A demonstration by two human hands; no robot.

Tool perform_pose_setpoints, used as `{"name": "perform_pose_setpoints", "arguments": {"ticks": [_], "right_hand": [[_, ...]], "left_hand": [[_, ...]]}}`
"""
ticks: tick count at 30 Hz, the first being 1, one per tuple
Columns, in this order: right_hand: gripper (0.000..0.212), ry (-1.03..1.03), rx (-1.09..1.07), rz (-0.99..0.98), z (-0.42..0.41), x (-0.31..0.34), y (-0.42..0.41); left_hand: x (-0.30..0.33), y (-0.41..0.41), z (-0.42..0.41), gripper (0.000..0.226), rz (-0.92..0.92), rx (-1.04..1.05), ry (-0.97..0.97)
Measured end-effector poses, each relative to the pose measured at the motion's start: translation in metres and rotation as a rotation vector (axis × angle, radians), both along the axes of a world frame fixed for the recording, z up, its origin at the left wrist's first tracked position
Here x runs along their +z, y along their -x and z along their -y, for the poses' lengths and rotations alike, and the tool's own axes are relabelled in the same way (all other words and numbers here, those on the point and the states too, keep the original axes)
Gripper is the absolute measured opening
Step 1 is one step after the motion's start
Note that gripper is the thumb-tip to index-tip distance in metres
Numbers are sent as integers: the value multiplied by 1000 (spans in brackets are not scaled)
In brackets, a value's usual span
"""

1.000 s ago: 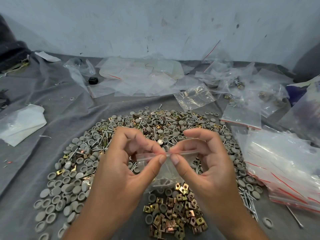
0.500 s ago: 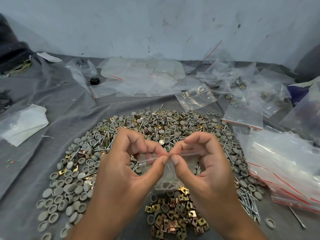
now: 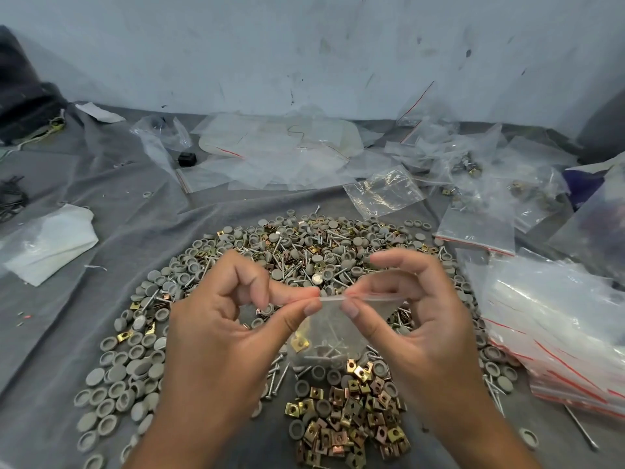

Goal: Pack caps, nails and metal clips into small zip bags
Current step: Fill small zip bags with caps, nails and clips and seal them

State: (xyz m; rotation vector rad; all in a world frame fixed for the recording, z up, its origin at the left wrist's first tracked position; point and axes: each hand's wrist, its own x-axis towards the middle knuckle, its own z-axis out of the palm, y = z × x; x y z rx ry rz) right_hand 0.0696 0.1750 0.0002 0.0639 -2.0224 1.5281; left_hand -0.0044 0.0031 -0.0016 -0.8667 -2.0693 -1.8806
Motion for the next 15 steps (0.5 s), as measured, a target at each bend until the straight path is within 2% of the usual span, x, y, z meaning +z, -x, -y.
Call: {"name": "perform_pose_setpoints", "arguments": {"ticks": [6,12,15], "right_hand": [[31,-27,-110,28,-36,20,23],[29,-164,-429,-16,-162,79,76],[27,-290,-499,79,-205,92,87]], "left_hand": [[1,3,-2,48,131,-20,-9],[3,5,0,31,210,20,-51],[5,3,0,25,210,22,-23]]}}
